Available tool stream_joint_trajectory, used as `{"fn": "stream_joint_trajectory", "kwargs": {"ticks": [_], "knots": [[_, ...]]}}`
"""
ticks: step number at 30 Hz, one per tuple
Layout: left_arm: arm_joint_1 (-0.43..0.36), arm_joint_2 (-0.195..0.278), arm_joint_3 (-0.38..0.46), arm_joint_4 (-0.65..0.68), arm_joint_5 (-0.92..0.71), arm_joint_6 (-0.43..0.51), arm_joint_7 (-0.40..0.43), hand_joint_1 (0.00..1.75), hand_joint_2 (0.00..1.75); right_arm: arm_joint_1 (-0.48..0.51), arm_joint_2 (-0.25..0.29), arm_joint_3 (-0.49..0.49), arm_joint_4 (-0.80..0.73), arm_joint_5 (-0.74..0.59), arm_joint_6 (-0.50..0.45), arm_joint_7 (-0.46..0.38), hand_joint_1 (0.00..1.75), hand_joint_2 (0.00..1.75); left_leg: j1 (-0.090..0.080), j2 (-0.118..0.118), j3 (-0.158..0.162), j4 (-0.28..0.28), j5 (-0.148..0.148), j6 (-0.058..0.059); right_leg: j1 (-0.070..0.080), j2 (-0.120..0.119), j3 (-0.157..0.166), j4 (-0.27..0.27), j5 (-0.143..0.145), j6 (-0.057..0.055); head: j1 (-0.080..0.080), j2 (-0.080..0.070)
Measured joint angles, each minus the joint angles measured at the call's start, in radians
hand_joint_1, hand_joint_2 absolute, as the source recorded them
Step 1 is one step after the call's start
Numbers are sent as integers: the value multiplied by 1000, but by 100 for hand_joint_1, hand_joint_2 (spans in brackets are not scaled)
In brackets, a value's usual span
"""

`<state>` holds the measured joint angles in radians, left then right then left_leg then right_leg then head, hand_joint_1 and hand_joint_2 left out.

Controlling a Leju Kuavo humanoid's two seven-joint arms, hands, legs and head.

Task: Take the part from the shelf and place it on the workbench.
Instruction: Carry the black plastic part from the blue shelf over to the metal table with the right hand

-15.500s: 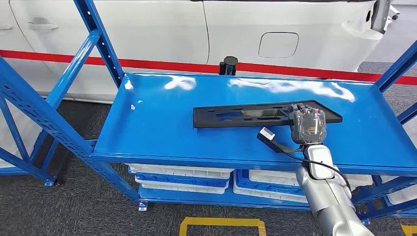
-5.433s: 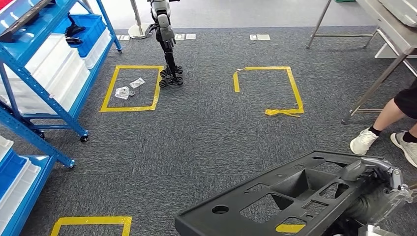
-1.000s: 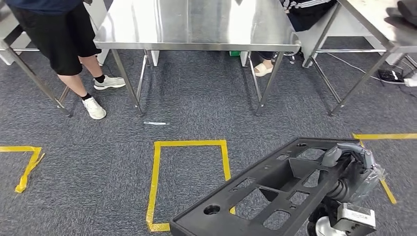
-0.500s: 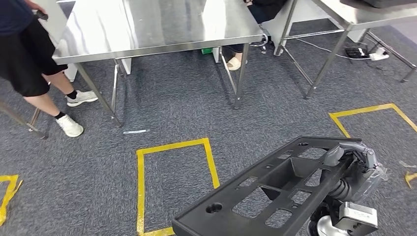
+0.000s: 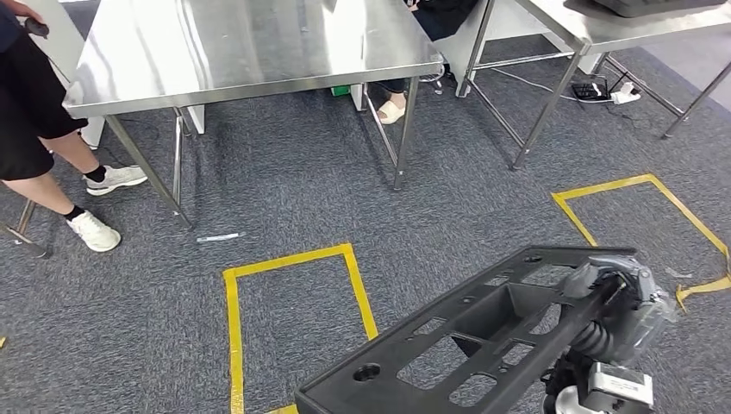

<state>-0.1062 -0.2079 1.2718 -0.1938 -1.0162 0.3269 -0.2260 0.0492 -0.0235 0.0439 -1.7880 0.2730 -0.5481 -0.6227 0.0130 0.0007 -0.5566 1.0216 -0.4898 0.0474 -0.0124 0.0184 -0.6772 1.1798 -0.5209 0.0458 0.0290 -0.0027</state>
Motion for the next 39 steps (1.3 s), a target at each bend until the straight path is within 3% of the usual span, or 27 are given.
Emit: {"fn": "stream_joint_trajectory", "kwargs": {"ticks": [2, 3, 4, 6, 7, 9, 12, 14, 18, 22, 25, 27, 30, 32, 33, 35, 36, 37, 39], "knots": [[1, 0, 0, 0, -1, 6, -1, 0, 175, 0, -2, 0, 0, 6, 2, 5, 175, 175, 0, 7, 0, 0, -2, 1, -2, -5, -61, 116, -36, 4, 1, 0], [1, 0, -1, 0, -2, 8, -2, 0, 175, 1, -3, 0, 0, 10, 3, 7, 175, 175, 0, 9, 0, 1, -3, 1, -4, -7, -68, 127, -33, 10, 2, 0], [1, -1, -1, 0, -2, 9, -4, 0, 175, 1, -3, 0, 0, 12, 4, 8, 175, 175, 1, 11, 2, 1, -5, 0, -7, -9, -53, 94, -14, 19, 2, 0], [1, -1, -4, 0, -4, 10, -6, 0, 175, 1, -5, 0, 0, 15, 4, 9, 175, 175, 1, 12, 9, 1, -10, -7, -10, -21, 17, -50, 43, 33, 2, 0], [0, -2, -6, 0, -4, 10, -7, 0, 175, 0, -5, 0, 0, 16, 4, 10, 175, 175, -1, 13, 11, 1, -14, -13, -8, -26, 49, -113, 64, 33, 2, 0], [0, -2, -8, 0, -5, 13, -8, 0, 175, 0, -5, 0, 0, 17, 4, 10, 175, 175, -7, 13, 12, 4, -20, -11, -7, -30, 76, -163, 80, 24, 0, 0], [0, -2, -9, 0, -5, 16, -8, 0, 175, -1, -6, 0, -1, 17, 4, 11, 175, 175, -6, 14, 15, 0, -19, 5, -5, -24, 78, -163, 82, 19, -3, 0], [0, -2, -9, 0, -5, 16, -8, 0, 175, -1, -6, 0, -1, 17, 5, 11, 175, 175, -5, 15, 20, -7, -18, 2, -2, -22, 78, -163, 81, 15, -3, 0], [0, -1, -10, 0, -9, 16, -12, 0, 175, 5, -6, 0, -1, 23, 4, 10, 175, 175, -4, 15, 24, -14, -18, -17, -3, -22, 79, -164, 80, 6, -3, 0], [1, 1, -11, 0, -13, 8, -19, 0, 175, 24, -6, 0, -2, 34, 2, 9, 175, 175, -6, 15, 23, -12, -19, -17, -6, -22, 79, -164, 81, 5, -3, 0], [0, 3, -12, 0, -16, 4, -19, 0, 175, 28, -6, 0, -4, 35, 2, 8, 175, 175, -7, 16, 28, -21, -12, -12, -8, -22, 81, -167, 84, 10, -3, 0], [0, 2, -14, 0, -18, 3, -19, 0, 175, 28, -8, 0, -7, 36, 2, 7, 175, 175, 0, 19, 37, -40, 1, -7, -6, -21, 69, -143, 71, 14, -2, 0], [0, 1, -15, 0, -18, 3, -20, 0, 175, 31, -11, 0, -8, 36, 2, 7, 175, 175, 7, 23, 41, -49, 8, -6, -10, -20, -10, 24, -1, 16, 0, 0], [1, 0, -15, 0, -18, 2, -19, 0, 175, 34, -12, 0, -8, 36, 2, 7, 175, 175, 11, 19, 40, -48, 7, -9, -19, -20, -46, 101, -23, 29, 0, 0], [1, 0, -15, 0, -18, 1, -19, 0, 175, 35, -12, 0, -8, 36, 2, 7, 175, 175, 15, 14, 41, -47, 6, -14, -24, -20, -33, 80, -9, 42, 0, 0], [1, 0, -16, 0, -19, 0, -19, 0, 175, 35, -13, 0, -8, 36, 2, 7, 175, 175, 25, 1, 42, -41, 0, -30, -38, -12, 38, -53, 40, 72, 1, 0], [0, 0, -16, 0, -20, 0, -19, 0, 175, 35, -13, 1, -8, 36, 2, 7, 175, 175, 28, -7, 39, -35, -3, -40, -40, -3, 73, -115, 57, 78, 2, 0], [-1, 1, -17, 0, -20, 0, -19, 0, 175, 35, -13, 1, -8, 37, 2, 8, 175, 175, 28, -14, 36, -32, -5, -49, -41, 3, 95, -154, 65, 74, 3, 0], [0, 1, -17, 0, -21, 0, -18, 0, 175, 33, -14, 0, -8, 37, 3, 8, 175, 175, 28, -25, 30, -31, -4, -63, -33, 5, 103, -166, 61, 49, 3, 0]]}}
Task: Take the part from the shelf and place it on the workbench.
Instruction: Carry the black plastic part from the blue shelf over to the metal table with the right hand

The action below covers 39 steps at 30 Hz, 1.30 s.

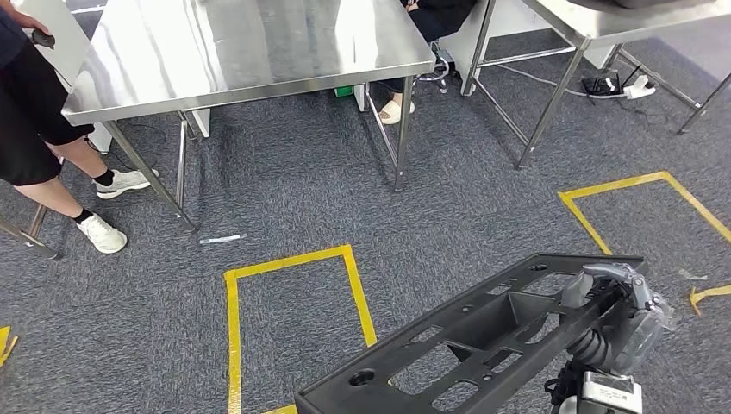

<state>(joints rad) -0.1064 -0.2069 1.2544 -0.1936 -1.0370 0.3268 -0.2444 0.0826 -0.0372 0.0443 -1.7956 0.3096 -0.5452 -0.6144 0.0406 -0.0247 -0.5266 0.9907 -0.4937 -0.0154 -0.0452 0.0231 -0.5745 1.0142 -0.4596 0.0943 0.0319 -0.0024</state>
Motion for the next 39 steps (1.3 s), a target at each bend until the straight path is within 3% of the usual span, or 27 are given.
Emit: {"fn": "stream_joint_trajectory", "kwargs": {"ticks": [2, 4, 6, 8, 9, 10, 12, 14, 15, 17, 19, 22, 23, 24, 25, 27, 28, 30, 32, 33, 35, 37, 39], "knots": [[1, -1, -1, 0, 0, 0, 1, 0, 175, -4, -1, 0, 0, -1, 1, 1, 175, 175, 4, -3, -1, 1, -3, -7, 0, -9, 0, 3, -2, -23, -4, 0], [0, -1, -3, 0, 0, 0, 1, 0, 175, -10, -1, 0, 0, -1, 2, 1, 175, 175, 5, 7, -28, 58, -37, -8, -1, -19, 3, 1, -4, -43, -10, 0], [-1, -1, -6, 0, 0, 0, 1, 0, 175, -12, -1, 0, 0, -1, 4, 1, 175, 175, 0, 16, -103, 200, -99, -3, 5, -31, 4, 1, -6, -59, -15, 0], [1, 0, -6, 0, 0, 0, 2, 0, 175, -13, -1, 0, 0, -1, 7, 1, 175, 175, -3, 17, -168, 308, -126, 3, 15, -45, 5, 1, -9, -67, -16, 0], [2, 0, -6, 0, 0, 0, 2, 0, 175, -13, -1, 0, 0, -1, 8, 1, 175, 175, -4, 18, -173, 305, -108, 7, 18, -52, 7, 1, -11, -69, -16, 0], [2, 0, -6, 0, 1, 0, 2, 0, 175, -15, -1, 0, 0, -1, 8, 1, 175, 175, -6, 23, -158, 263, -75, 13, 21, -60, 11, 1, -12, -71, -16, 0], [1, 1, -7, 0, 1, 0, 2, 0, 175, -18, -1, 0, 0, -1, 8, 2, 175, 175, -14, 58, -96, 127, -5, 25, 27, -74, 18, 2, -17, -69, -16, 0], [-2, 1, -7, 0, 1, 0, 2, 0, 175, -21, -2, 0, 0, -1, 8, 2, 175, 175, -24, 85, -63, 50, 20, 30, 35, -86, 21, 3, -21, -62, -15, 0], [-3, 1, -8, 0, 1, 0, 2, 0, 175, -22, -2, 0, 0, -1, 8, 2, 175, 175, -29, 84, -63, 43, 19, 31, 37, -93, 21, 3, -22, -57, -14, 0], [-3, 1, -8, 0, 2, 0, 2, 0, 175, -23, -2, 1, 0, -1, 8, 2, 175, 175, -33, 62, -67, 40, 25, 40, 34, -108, 22, 0, -23, -46, -14, 0], [-2, 0, -8, 0, 3, 0, 0, 0, 175, -24, -2, 2, 0, -1, 8, 2, 175, 175, -32, 41, -67, 34, 34, 53, 30, -89, 9, 32, -44, -39, -12, 0], [-3, -1, -8, 0, 7, -2, -6, 0, 175, -23, -5, 3, 3, -2, 8, 3, 175, 175, -31, 12, -69, 31, 40, 63, 26, -37, -74, 212, -123, -43, -10, 0], [-3, -2, -8, 0, 9, -3, -8, 0, 175, -23, -5, 3, 4, -2, 8, 3, 175, 175, -31, 1, -70, 31, 40, 64, 26, -31, -100, 266, -140, -41, -10, 0], [-2, -2, -8, 0, 11, -3, -10, 0, 175, -22, -5, 3, 6, -3, 8, 3, 175, 175, -31, -11, -71, 32, 40, 64, 26, -29, -110, 286, -141, -36, -10, 0], [-1, -2, -8, 0, 12, -4, -12, 0, 175, -22, -5, 3, 8, -3, 8, 3, 175, 175, -31, -23, -70, 32, 40, 64, 25, -27, -102, 267, -127, -29, -10, 0], [-1, -2, -8, 0, 12, -5, -15, 0, 175, -22, -5, 3, 8, -3, 8, 3, 175, 175, -30, -48, -67, 32, 41, 62, 21, -8, -38, 131, -70, -14, -10, 0], [-1, -2, -8, 0, 12, -6, -17, 0, 175, -22, -6, 3, 8, -4, 8, 3, 175, 175, -32, -59, -67, 33, 41, 59, 21, 7, -8, 66, -47, -14, -10, 0], [-1, -3, -8, 0, 12, -8, -18, 0, 175, -22, -6, 4, 8, -5, 8, 3, 175, 175, -34, -76, -72, 33, 43, 49, 25, 25, 24, 0, -29, -24, -11, 0], [1, -3, -8, 0, 13, -9, -18, 0, 175, -23, -6, 4, 8, -6, 8, 2, 175, 175, -34, -86, -78, 31, 47, 37, 26, 10, 27, -4, -25, -39, -12, 0], [2, -3, -8, 0, 13, -9, -18, 0, 175, -25, -5, 4, 8, -6, 8, 1, 175, 175, -34, -77, -81, 35, 45, 32, 24, 2, 28, -7, -22, -45, -12, 0], [1, -3, -8, 0, 12, -9, -17, 0, 175, -28, -5, 4, 8, -7, 8, 1, 175, 175, -35, -32, -107, 86, 12, 23, 16, -18, 33, -13, -20, -63, -16, 0], [-1, -2, -8, 0, 11, -9, -15, 0, 175, -29, -5, 3, 9, -7, 8, 1, 175, 175, -34, 7, -170, 212, -51, 17, 18, -42, 35, -13, -23, -75, -21, 0], [-1, -2, -8, 0, 9, -10, -12, 0, 175, -28, -5, 3, 9, -7, 8, 1, 175, 175, -30, 17, -222, 311, -80, 12, 20, -67, 36, -13, -25, -78, -21, 0]]}}
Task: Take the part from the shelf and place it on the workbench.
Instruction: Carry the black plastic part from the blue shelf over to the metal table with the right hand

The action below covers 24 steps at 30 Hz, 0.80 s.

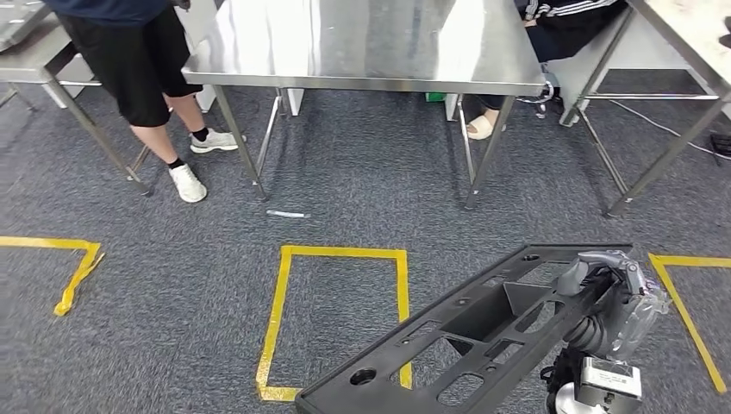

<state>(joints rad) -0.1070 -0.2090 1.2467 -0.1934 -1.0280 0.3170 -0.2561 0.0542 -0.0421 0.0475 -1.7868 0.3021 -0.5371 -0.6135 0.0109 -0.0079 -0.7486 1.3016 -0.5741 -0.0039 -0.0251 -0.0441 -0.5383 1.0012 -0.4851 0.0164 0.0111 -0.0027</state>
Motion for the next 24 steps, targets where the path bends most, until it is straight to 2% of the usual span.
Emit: {"fn": "stream_joint_trajectory", "kwargs": {"ticks": [1, 2, 4, 5, 6, 8, 9, 11, 12, 13, 14, 15, 16, 17, 18, 19, 20, 21, 22, 24], "knots": [[0, 0, 0, 0, -1, -1, 2, 0, 175, 0, 0, 0, 0, 0, 0, 0, 175, 175, 2, 4, 0, -3, 13, -2, 0, -12, 1, 0, -1, 0, -1, 0], [1, 1, 0, 0, -3, -1, 3, 0, 175, 0, 1, 0, 0, 0, 0, 0, 175, 175, 5, 12, 22, -45, 41, -4, -2, -23, 3, 1, -2, 1, -1, 0], [-1, 2, 0, 0, -5, -2, 4, 0, 175, 0, 1, 0, 0, 0, 0, 0, 175, 175, 6, 53, 96, -180, 98, -4, 1, -42, 8, 4, -9, 10, -2, 0], [-2, 2, 0, 0, -6, -2, 4, 0, 175, 0, 1, 0, -1, 0, 0, 1, 175, 175, 5, 69, 124, -230, 113, -1, 5, -50, 10, 6, -14, 17, -1, 0], [-4, 2, 0, 0, -6, -2, 4, 0, 175, 0, 0, 0, -1, 0, 0, 1, 175, 175, 2, 78, 137, -257, 117, 5, 9, -59, 13, 7, -17, 23, 0, 0], [-5, 2, 0, 0, -6, -2, 4, 0, 175, -1, 1, 0, -1, 0, 0, 1, 175, 175, -5, 58, 136, -264, 117, 20, 13, -78, 19, 4, -20, 35, 5, 0], [-5, 2, 0, 0, -7, -2, 4, 0, 175, -2, 1, 1, -1, 1, 0, 1, 175, 175, -5, 46, 136, -267, 120, 27, 11, -72, 20, 6, -23, 40, 5, 0], [-5, 2, 0, 0, -6, -3, 5, 0, 175, -1, 1, 1, -2, 2, 0, 1, 175, 175, -3, 26, 137, -272, 126, 43, 5, -26, 1, 51, -52, 44, 8, 0], [-5, 2, 0, 0, -6, -4, 5, 0, 175, 1, 0, 1, -2, 4, -1, 1, 175, 175, -1, 17, 138, -273, 128, 48, 3, 6, -26, 106, -79, 41, 10, 0], [-6, 1, 0, 0, -6, -5, 5, 0, 175, 4, -1, 1, -3, 6, -1, 0, 175, 175, -1, 9, 136, -273, 128, 52, 3, 26, -60, 175, -107, 38, 11, 0], [-6, 1, 0, 0, -6, -8, 5, 0, 175, 7, -2, 1, -3, 9, -2, -1, 175, 175, -2, -1, 136, -273, 129, 54, 4, 36, -96, 243, -130, 37, 12, 0], [-5, 1, 0, 0, -4, -12, 3, 0, 175, 10, -2, 1, -3, 11, -3, -2, 175, 175, -3, -10, 135, -273, 129, 54, 5, 39, -122, 288, -140, 39, 12, 0], [-5, 1, 0, 0, -2, -17, 2, 0, 175, 12, -2, 1, -3, 13, -4, -3, 175, 175, -3, -17, 136, -272, 129, 54, 6, 41, -130, 294, -133, 44, 12, 0], [-4, 1, 0, 0, 1, -22, -1, 0, 175, 13, -2, 1, -3, 13, -5, -3, 175, 175, -4, -24, 137, -272, 129, 54, 5, 41, -118, 257, -110, 52, 12, 0], [-4, 1, 0, 0, 3, -27, -4, 0, 175, 12, -2, 1, -3, 13, -6, -3, 175, 175, -3, -29, 138, -272, 128, 53, 5, 42, -89, 189, -77, 59, 12, 0], [-4, 1, 0, 0, 5, -30, -6, 0, 175, 12, -2, 1, -3, 13, -6, -3, 175, 175, -4, -34, 139, -272, 128, 51, 6, 44, -58, 115, -47, 61, 12, 0], [-4, 1, 0, 0, 5, -33, -8, 0, 175, 11, -2, 1, -3, 13, -7, -3, 175, 175, -6, -38, 140, -271, 126, 48, 8, 46, -33, 56, -24, 59, 12, 0], [-4, 1, 0, 0, 6, -35, -9, 0, 175, 11, -2, 1, -3, 13, -7, -4, 175, 175, -9, -40, 139, -269, 124, 48, 8, 47, -18, 21, -10, 54, 12, 0], [-3, 2, 0, 0, 6, -36, -9, 0, 175, 11, -2, 1, -3, 14, -7, -4, 175, 175, -11, -41, 138, -268, 122, 50, 9, 48, -12, 8, -6, 49, 11, 0], [-1, 3, 0, 0, 6, -37, -9, 0, 175, 11, -2, 1, -3, 14, -8, -5, 175, 175, -11, -39, 139, -269, 122, 55, 10, 48, -9, 7, -3, 44, 10, 0]]}}
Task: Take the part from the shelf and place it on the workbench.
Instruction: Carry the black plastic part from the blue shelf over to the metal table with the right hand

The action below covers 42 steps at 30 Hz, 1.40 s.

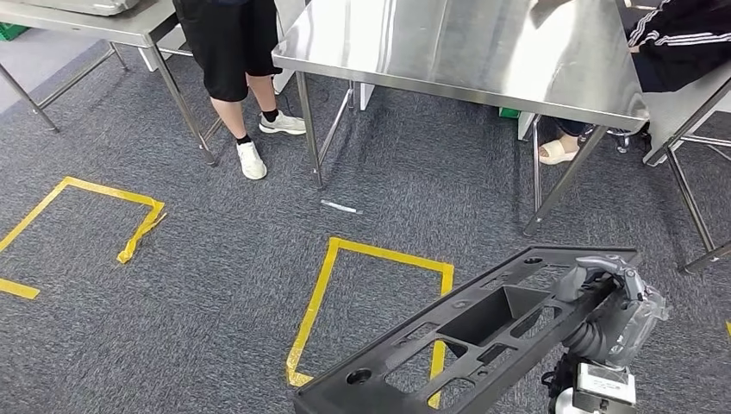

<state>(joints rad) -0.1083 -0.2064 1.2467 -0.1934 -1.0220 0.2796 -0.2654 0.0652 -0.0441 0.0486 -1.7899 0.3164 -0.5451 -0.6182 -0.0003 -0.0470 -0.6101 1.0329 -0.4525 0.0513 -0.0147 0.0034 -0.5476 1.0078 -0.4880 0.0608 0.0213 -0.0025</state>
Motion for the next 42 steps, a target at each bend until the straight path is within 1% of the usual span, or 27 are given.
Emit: {"fn": "stream_joint_trajectory", "kwargs": {"ticks": [3, 9, 12, 13, 14, 16, 17, 18, 20, 21, 22, 23, 25, 26, 27, 28, 29, 30, 32, 33, 34, 36, 37, 38, 39, 41, 42], "knots": [[1, 0, 0, 0, 0, 0, 0, 0, 175, 0, 0, -1, 0, 1, 0, 0, 175, 175, 3, 2, 4, -7, 4, -6, 5, 1, 0, 0, 0, -3, 0, 0], [1, 0, 0, 0, 0, 0, 0, 0, 175, 0, 0, -1, 0, 2, 0, 0, 175, 175, 4, 3, 6, -12, 6, -19, 6, 1, -1, 2, -1, -9, 0, 0], [1, 0, 0, 0, 0, 0, 0, 0, 175, 0, 0, -1, 0, 2, 0, 0, 175, 175, 4, 3, 6, -12, 5, -20, 6, 1, -1, 1, -1, -10, 0, 0], [1, 1, 0, 0, 0, 0, 0, 0, 175, 0, 0, -1, 0, 2, 0, 0, 175, 175, 3, 2, 4, -16, 3, -16, 5, 0, 2, 3, 3, -7, 0, 0], [1, 1, 0, 0, 0, -1, 0, 0, 175, 1, 0, -1, 0, 2, -1, -1, 175, 175, 2, 1, 6, -22, 1, -10, 3, 0, 4, 7, 12, 0, 0, 0], [2, 2, 0, 0, 0, -3, -1, 0, 175, 2, 1, -1, 0, 1, -2, -1, 175, 175, 4, -2, 26, -44, -3, 5, 0, 0, 4, 23, 22, 13, 1, 0], [2, 1, 0, 0, 0, -4, -2, 0, 175, 1, 1, 0, 0, 1, -2, -2, 175, 175, 6, -2, 40, -52, -2, 9, -1, 0, -2, 41, 13, 14, 3, 0], [2, 1, 0, 0, 0, -5, -2, 0, 175, -1, 1, 0, 1, 0, -3, -2, 175, 175, 9, -2, 51, -58, -1, 12, -1, 0, -15, 69, -8, 9, 4, 0], [2, 1, 0, 0, 0, -5, -2, 0, 175, -2, 0, 0, 1, -2, -3, -2, 175, 175, 10, 1, 55, -59, -1, 12, -6, 0, -69, 175, -66, 3, 6, 0], [3, 1, 0, 0, 0, -6, -2, 0, 175, 0, 0, 0, 1, -2, -3, -2, 175, 175, 11, 2, 54, -58, -2, 9, -10, 0, -97, 223, -88, 5, 6, 0], [5, 1, 0, 0, 0, -6, -2, 0, 175, 2, 0, 0, 2, -2, -3, -2, 175, 175, 13, 3, 54, -57, -4, 4, -16, 0, -116, 251, -98, 13, 6, 0], [7, 1, 0, 0, 0, -6, -1, 0, 175, 3, 0, 0, 2, -2, -3, -2, 175, 175, 17, 2, 56, -56, -7, -2, -24, -1, -115, 239, -87, 27, 6, 0], [8, 2, 0, 0, 0, -7, -1, 0, 175, 3, 0, 0, 3, -2, -3, -2, 175, 175, 26, 0, 62, -49, -17, -23, -44, 1, -66, 120, -29, 66, 6, 0], [7, 4, 0, 0, -1, -8, 0, 0, 175, 2, 0, 0, 5, -2, -3, -2, 175, 175, 30, -1, 64, -43, -23, -35, -48, 4, -44, 63, -15, 74, 8, 0], [7, 5, 0, 0, -1, -8, 0, 0, 175, 2, -1, 0, 6, -2, -3, -2, 175, 175, 31, -3, 63, -38, -30, -47, -47, 6, -28, 26, -8, 70, 9, 0], [7, 6, 0, 0, -2, -9, 1, 0, 175, 4, -1, 0, 8, -2, -3, -2, 175, 175, 32, -4, 61, -33, -35, -56, -46, 8, -24, 15, -11, 53, 9, 0], [6, 6, 0, 0, -2, -9, 3, 0, 175, 5, -2, 0, 9, -2, -3, -1, 175, 175, 34, -5, 62, -31, -39, -63, -39, 8, -23, 17, -17, 30, 7, 0], [6, 6, 0, 0, -2, -9, 4, 0, 175, 5, -3, -1, 9, -2, -3, 0, 175, 175, 36, -4, 63, -30, -42, -68, -37, 8, -16, 18, -15, 14, 3, 0], [4, 4, 0, 0, -2, -10, 5, 0, 175, 0, -4, -2, 7, -1, -3, 2, 175, 175, 42, 12, 50, 5, -35, -74, -34, 7, 7, 16, -23, -6, -3, 0], [1, 4, 0, 0, -2, -10, 5, 0, 175, -4, -4, -2, 7, 0, -3, 3, 175, 175, 42, 24, 25, 51, -30, -74, -32, 6, 22, 12, -30, -16, -5, 0], [-1, 3, 0, 0, -2, -10, 5, 0, 175, -6, -5, -2, 6, 0, -3, 3, 175, 175, 40, 35, -16, 115, -31, -72, -28, 3, 37, 8, -39, -26, -7, 0], [-3, 3, 0, 0, -1, -9, 5, 0, 175, -7, -5, -2, 6, 1, -3, 3, 175, 175, 34, 44, -115, 236, -59, -66, -20, 0, 62, 4, -59, -41, -10, 0], [-1, 4, 0, 0, -1, -9, 5, 0, 175, -7, -5, -2, 7, 1, -3, 3, 175, 175, 31, 44, -155, 266, -72, -61, -16, -1, 75, 3, -71, -46, -11, 0], [2, 4, 0, 0, 0, -9, 5, 0, 175, -6, -5, -2, 7, 1, -3, 3, 175, 175, 27, 44, -177, 261, -72, -54, -13, 0, 88, 3, -83, -48, -11, 0], [4, 5, 0, 0, 0, -9, 5, 0, 175, -6, -5, -2, 7, 1, -4, 3, 175, 175, 22, 44, -181, 224, -53, -46, -11, 1, 104, 2, -97, -49, -11, 0], [6, 5, 0, 0, 0, -9, 5, 0, 175, -6, -5, -2, 7, 1, -5, 3, 175, 175, 8, 45, -159, 102, 37, -27, -7, 3, 137, -5, -124, -46, -11, 0], [5, 6, 0, 0, 0, -8, 5, 0, 175, -6, -4, -1, 7, 1, -5, 4, 175, 175, 2, 45, -146, 55, 71, -21, -5, 4, 151, -13, -135, -42, -12, 0]]}}
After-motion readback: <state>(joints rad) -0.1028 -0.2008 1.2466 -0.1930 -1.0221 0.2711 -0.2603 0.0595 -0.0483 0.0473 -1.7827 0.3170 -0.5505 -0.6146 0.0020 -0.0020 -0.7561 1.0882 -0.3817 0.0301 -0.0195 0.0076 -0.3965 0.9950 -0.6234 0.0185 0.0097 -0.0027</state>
